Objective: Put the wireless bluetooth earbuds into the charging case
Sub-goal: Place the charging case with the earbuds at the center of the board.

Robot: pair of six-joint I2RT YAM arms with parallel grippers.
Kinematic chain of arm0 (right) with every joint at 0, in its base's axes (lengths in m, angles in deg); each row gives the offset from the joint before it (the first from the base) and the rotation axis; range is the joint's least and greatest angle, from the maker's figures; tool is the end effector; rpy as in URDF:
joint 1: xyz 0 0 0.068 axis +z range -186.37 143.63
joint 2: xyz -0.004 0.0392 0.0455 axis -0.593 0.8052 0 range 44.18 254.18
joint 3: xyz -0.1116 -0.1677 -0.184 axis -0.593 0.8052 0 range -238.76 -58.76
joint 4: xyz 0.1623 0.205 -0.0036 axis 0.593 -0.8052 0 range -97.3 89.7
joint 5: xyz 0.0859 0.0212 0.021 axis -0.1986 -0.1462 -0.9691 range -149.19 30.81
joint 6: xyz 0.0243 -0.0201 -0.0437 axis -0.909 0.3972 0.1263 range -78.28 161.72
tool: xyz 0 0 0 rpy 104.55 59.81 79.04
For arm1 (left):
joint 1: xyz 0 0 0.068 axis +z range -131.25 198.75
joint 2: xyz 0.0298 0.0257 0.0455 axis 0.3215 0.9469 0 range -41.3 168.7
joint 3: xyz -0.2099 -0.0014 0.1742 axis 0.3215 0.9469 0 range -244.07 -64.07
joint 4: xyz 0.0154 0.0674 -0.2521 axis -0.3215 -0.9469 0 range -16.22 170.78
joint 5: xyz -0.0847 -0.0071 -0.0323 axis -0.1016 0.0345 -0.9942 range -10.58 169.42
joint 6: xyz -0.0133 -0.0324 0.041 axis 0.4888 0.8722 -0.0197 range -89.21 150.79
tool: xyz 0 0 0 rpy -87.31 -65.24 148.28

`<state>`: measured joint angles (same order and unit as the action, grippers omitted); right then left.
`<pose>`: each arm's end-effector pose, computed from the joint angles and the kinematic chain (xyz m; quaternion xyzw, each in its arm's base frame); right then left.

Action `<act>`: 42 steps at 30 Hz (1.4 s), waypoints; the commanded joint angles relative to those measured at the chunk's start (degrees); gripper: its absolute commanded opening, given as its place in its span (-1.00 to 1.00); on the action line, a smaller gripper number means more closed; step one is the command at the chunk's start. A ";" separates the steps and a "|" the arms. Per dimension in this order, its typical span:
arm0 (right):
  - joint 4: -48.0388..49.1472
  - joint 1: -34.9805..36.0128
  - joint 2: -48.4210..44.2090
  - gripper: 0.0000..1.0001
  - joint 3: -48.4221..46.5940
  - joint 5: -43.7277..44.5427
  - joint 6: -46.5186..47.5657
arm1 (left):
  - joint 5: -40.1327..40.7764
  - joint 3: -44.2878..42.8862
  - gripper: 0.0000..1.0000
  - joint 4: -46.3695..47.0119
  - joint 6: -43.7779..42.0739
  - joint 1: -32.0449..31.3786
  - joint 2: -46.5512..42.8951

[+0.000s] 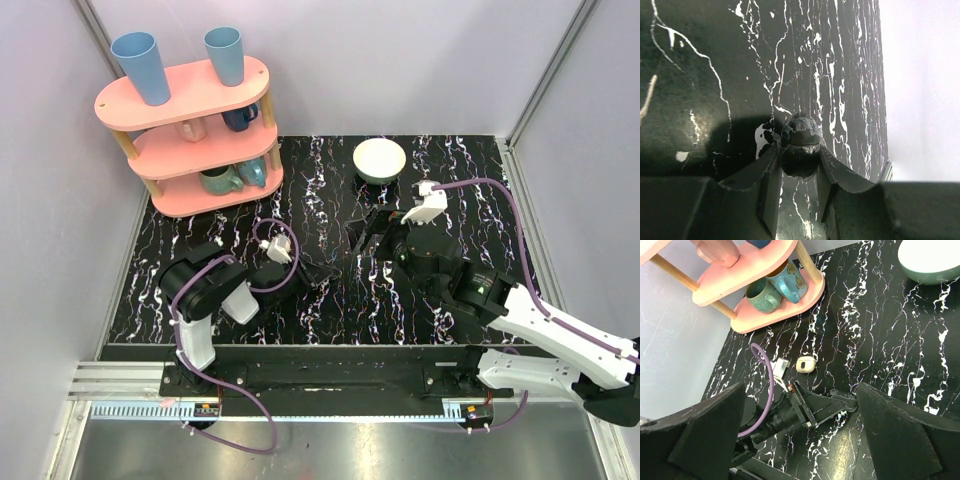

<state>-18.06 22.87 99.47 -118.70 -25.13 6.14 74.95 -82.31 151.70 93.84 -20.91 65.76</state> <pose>0.1245 0.1701 0.3868 0.0247 0.7703 0.2824 0.5712 0.2034 -0.1723 0.0885 -0.1412 0.7959 -0.4789 0.3425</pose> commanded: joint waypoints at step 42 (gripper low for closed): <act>0.71 0.00 -0.27 0.99 0.79 -1.90 -2.31 | 5.44 2.68 0.18 9.24 2.08 3.89 -7.93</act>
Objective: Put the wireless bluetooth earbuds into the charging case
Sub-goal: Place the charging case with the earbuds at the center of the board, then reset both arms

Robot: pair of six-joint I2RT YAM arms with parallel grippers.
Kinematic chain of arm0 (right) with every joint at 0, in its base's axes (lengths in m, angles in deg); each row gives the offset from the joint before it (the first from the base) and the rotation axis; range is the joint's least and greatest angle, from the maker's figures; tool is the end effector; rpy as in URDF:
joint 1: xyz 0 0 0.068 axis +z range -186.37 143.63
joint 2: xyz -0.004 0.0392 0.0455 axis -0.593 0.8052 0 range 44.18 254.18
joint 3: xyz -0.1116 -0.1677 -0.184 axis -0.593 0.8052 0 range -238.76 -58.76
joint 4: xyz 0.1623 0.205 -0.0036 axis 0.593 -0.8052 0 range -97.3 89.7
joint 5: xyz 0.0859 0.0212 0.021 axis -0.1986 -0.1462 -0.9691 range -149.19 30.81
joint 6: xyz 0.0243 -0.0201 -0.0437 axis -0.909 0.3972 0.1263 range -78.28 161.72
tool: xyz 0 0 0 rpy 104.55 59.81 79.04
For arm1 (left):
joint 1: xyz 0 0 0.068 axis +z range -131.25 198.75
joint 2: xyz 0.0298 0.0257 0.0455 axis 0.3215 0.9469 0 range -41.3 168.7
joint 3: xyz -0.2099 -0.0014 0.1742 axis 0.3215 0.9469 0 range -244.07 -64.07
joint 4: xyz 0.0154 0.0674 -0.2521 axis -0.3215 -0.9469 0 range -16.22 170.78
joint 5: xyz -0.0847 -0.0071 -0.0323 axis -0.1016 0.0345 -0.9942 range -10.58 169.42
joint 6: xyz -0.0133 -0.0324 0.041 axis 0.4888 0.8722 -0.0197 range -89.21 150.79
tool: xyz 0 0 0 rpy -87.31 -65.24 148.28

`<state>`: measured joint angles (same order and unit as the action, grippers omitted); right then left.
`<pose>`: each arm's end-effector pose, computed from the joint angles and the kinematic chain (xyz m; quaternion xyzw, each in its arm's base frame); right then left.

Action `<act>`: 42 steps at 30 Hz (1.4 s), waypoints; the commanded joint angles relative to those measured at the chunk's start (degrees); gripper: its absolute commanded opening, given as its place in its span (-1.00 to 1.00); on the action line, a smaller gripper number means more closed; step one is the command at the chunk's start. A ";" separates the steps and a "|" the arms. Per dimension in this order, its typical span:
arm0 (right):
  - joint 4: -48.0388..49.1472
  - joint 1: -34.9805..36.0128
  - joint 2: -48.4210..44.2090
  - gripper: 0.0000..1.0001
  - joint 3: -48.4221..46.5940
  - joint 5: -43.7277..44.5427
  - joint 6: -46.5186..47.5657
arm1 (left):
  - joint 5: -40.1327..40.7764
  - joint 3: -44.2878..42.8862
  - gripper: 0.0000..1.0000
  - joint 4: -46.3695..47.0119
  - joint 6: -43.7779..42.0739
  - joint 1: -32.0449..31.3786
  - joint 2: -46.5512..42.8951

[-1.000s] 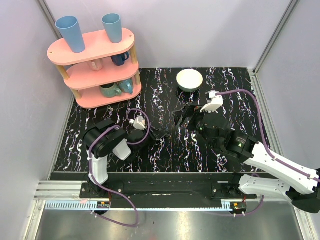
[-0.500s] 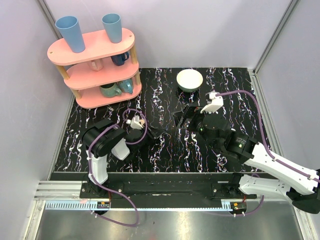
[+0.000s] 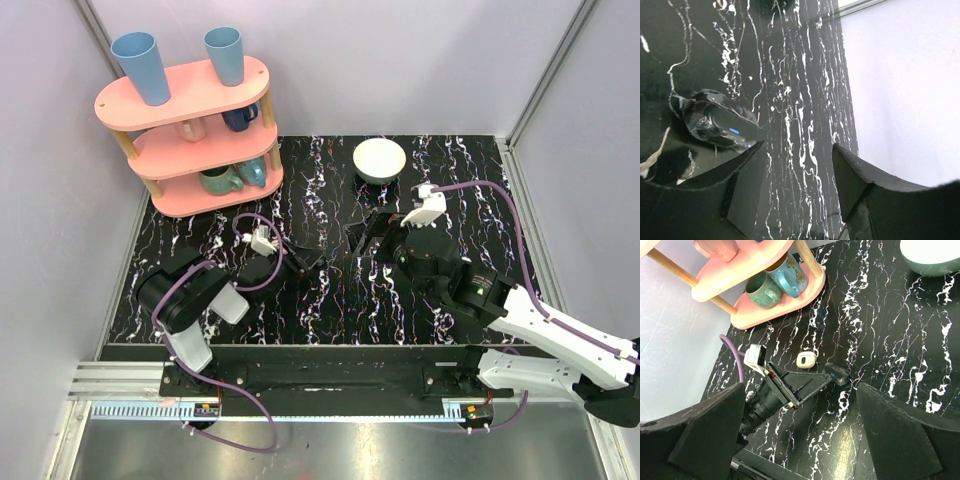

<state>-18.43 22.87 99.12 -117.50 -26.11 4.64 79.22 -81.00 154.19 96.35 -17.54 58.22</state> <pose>0.1238 0.1701 0.3801 0.0258 0.7765 0.2881 0.5598 0.2117 -0.1557 0.1211 -0.1913 0.7371 -0.5040 0.4075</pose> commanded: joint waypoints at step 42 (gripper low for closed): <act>-7.71 -43.59 4.04 1.00 2.84 -27.98 9.92 | 13.74 -18.49 0.98 -73.32 -45.00 7.03 -58.83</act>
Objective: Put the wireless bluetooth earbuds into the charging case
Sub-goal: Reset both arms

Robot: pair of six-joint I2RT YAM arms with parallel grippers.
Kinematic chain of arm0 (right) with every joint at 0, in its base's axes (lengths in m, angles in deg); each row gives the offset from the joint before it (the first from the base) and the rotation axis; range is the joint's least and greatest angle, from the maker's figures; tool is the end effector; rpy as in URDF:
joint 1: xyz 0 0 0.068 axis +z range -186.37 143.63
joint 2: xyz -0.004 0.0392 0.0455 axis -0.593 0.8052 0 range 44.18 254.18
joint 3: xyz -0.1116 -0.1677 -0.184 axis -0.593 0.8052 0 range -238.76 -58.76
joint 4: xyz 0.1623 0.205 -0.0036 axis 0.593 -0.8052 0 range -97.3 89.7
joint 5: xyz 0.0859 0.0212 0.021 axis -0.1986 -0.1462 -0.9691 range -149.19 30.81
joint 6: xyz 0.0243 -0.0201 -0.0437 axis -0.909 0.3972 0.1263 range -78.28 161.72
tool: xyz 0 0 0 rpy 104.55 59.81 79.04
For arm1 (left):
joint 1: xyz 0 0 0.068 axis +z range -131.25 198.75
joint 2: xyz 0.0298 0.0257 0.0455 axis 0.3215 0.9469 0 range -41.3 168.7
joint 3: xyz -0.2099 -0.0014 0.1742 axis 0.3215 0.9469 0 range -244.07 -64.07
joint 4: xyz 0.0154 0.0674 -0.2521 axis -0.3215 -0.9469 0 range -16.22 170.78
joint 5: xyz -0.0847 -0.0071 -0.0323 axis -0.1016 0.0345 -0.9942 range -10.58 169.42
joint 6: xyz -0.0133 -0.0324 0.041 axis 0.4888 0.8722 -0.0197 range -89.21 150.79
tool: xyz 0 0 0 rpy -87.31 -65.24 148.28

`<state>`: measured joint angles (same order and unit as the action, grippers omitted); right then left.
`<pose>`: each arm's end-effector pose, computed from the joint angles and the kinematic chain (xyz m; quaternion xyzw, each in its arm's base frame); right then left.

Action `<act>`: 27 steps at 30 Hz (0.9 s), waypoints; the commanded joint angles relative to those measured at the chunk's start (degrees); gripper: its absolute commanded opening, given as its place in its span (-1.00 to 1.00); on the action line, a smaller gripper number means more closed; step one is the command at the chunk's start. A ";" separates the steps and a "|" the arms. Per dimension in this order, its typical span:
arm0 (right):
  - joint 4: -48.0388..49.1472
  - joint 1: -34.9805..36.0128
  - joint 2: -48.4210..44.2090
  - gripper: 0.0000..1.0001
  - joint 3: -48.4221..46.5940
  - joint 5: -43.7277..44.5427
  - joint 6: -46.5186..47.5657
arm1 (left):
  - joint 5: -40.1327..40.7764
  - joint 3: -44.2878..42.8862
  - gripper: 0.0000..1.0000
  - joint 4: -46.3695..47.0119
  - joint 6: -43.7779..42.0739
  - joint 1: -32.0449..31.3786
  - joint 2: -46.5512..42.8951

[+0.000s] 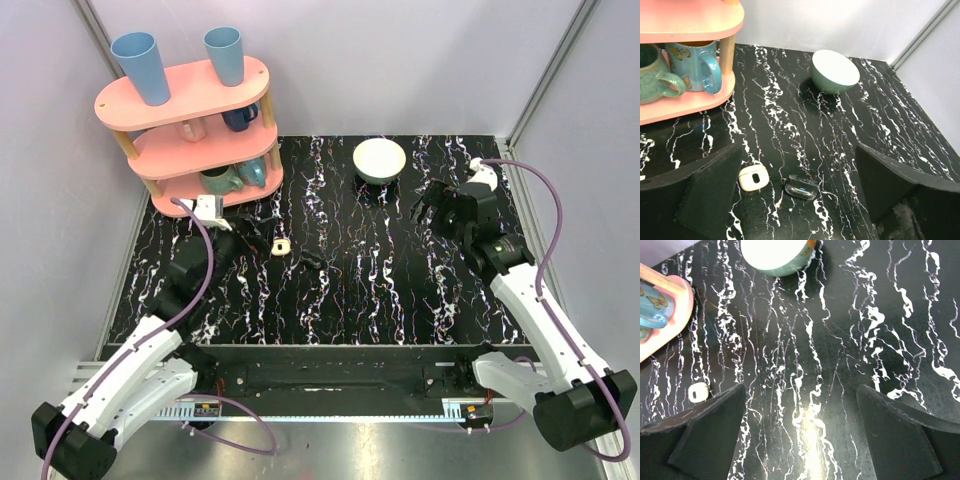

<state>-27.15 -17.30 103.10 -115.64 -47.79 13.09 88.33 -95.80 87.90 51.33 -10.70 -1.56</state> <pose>0.2160 0.0672 0.3383 0.1217 0.8497 0.1263 0.4973 0.1568 -0.0823 0.3057 0.0009 0.7126 -0.2453 0.6573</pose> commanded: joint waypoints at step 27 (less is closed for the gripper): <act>35.80 -10.19 -6.44 0.99 32.44 26.90 20.01 | 5.68 -0.01 0.98 -5.99 6.10 0.10 -5.38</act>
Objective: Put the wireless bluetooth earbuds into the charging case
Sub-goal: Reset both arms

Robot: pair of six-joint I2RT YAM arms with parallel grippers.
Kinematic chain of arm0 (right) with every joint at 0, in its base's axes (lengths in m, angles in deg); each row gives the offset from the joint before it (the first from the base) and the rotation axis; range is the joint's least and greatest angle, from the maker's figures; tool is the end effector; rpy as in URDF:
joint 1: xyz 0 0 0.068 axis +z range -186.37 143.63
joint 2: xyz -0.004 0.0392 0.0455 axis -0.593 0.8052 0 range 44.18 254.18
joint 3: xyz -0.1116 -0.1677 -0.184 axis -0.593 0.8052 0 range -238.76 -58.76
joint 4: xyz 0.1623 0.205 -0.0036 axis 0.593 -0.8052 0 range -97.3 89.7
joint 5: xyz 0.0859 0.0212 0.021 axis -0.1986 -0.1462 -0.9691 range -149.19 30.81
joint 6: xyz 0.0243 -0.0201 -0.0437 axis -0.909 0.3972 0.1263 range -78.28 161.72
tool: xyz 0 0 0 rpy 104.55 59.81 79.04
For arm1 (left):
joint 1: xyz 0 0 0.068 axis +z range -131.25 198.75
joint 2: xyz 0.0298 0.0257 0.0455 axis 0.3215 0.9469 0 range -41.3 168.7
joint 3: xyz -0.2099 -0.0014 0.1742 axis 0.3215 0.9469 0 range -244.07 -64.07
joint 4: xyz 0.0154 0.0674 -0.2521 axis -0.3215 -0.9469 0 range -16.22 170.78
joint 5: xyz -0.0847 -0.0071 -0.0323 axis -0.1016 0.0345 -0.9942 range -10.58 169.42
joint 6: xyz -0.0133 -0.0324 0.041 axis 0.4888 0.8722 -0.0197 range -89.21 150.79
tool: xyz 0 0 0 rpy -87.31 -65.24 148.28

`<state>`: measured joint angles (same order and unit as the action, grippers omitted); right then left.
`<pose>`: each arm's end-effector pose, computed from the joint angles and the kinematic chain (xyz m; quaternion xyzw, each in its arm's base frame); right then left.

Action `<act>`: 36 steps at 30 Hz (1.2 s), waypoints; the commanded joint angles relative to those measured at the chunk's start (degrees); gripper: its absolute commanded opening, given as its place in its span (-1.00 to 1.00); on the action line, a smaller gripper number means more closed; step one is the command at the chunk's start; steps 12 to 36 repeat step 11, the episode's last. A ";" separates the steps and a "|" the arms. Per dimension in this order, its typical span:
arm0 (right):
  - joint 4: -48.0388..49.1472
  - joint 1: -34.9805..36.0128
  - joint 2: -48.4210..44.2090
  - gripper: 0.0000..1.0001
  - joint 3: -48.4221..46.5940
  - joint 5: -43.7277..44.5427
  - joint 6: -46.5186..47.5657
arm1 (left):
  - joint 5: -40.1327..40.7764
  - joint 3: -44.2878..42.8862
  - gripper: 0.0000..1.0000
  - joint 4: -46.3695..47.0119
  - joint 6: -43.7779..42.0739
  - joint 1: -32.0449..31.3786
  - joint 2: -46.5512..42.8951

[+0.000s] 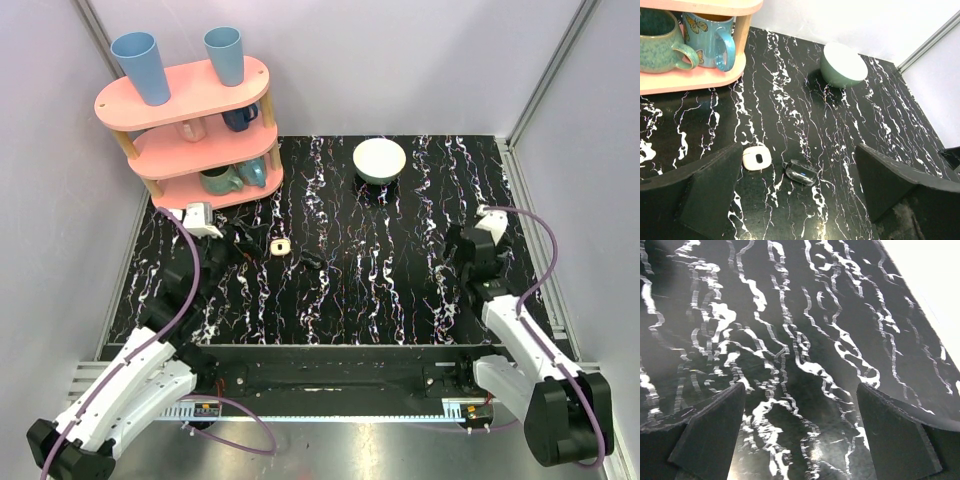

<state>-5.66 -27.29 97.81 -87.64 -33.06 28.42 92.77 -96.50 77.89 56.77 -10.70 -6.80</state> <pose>0.2027 0.0165 0.2249 0.1438 0.8393 -0.0978 0.5150 0.1412 -0.0704 0.3046 -0.0563 0.7342 -0.2363 0.6340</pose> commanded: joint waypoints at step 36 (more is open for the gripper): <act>29.80 -0.12 2.27 0.99 8.76 13.24 8.82 | 6.87 0.26 0.98 3.69 -0.49 0.18 0.66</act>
